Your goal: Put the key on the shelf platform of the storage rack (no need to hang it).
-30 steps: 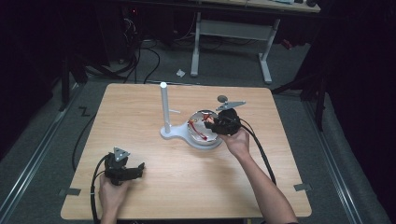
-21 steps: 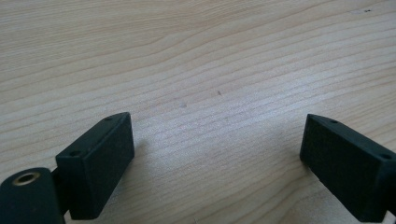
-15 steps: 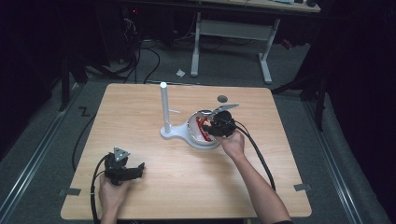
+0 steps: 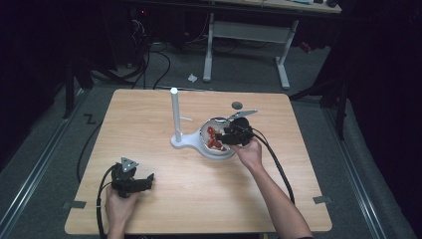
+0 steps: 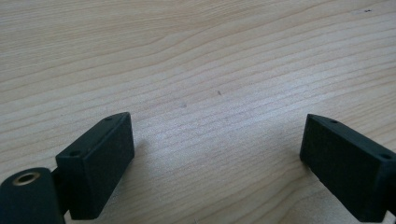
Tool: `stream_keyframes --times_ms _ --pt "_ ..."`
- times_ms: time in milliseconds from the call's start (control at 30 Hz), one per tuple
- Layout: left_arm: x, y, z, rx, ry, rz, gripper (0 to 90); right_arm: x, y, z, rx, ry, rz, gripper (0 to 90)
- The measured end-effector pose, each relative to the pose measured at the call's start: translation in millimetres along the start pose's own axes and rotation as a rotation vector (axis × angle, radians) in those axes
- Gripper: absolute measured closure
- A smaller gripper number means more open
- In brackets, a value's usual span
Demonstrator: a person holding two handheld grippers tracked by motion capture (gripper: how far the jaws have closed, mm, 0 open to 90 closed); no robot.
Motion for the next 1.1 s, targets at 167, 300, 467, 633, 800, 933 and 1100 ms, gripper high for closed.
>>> stream_keyframes --times_ms 167,300,467,633,800,933,1100 --pt "0.0 0.0 0.0 0.000 0.000 0.000 10.2 3.1 -8.4 -3.0 -0.009 0.006 -0.017 47.7" --pt "0.0 0.0 0.0 0.000 0.000 0.000 10.2 3.9 -13.0 -6.0 -0.011 0.006 -0.027 47.5" --pt "0.0 0.0 0.0 0.000 0.000 0.000 10.2 5.0 -23.5 -10.3 -0.016 0.007 -0.034 48.2" --pt "0.0 0.0 0.0 0.000 0.000 0.000 10.2 4.9 -31.5 -14.3 -0.022 0.009 -0.050 49.0" --pt "0.0 -0.1 0.0 0.001 -0.001 -0.002 10.7 4.5 -43.1 -18.4 -0.015 0.024 -0.075 47.9" --pt "0.0 -0.1 0.1 0.001 -0.001 -0.002 10.8 1.5 -55.8 -26.1 -0.006 0.062 -0.122 46.7" --pt "0.0 -0.1 0.0 0.001 0.000 -0.002 10.8 -4.6 -68.3 -36.7 -0.014 0.095 -0.138 46.0"
Point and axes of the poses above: each handheld gripper's, and its own axes: y roughly forward along the jaws, x roughly out of its top, z roughly to its left, the point moved 1 cm from there along y, roughly forward along the jaws, and after that the axes turned 12 degrees about -x, right-handed, at the moved point
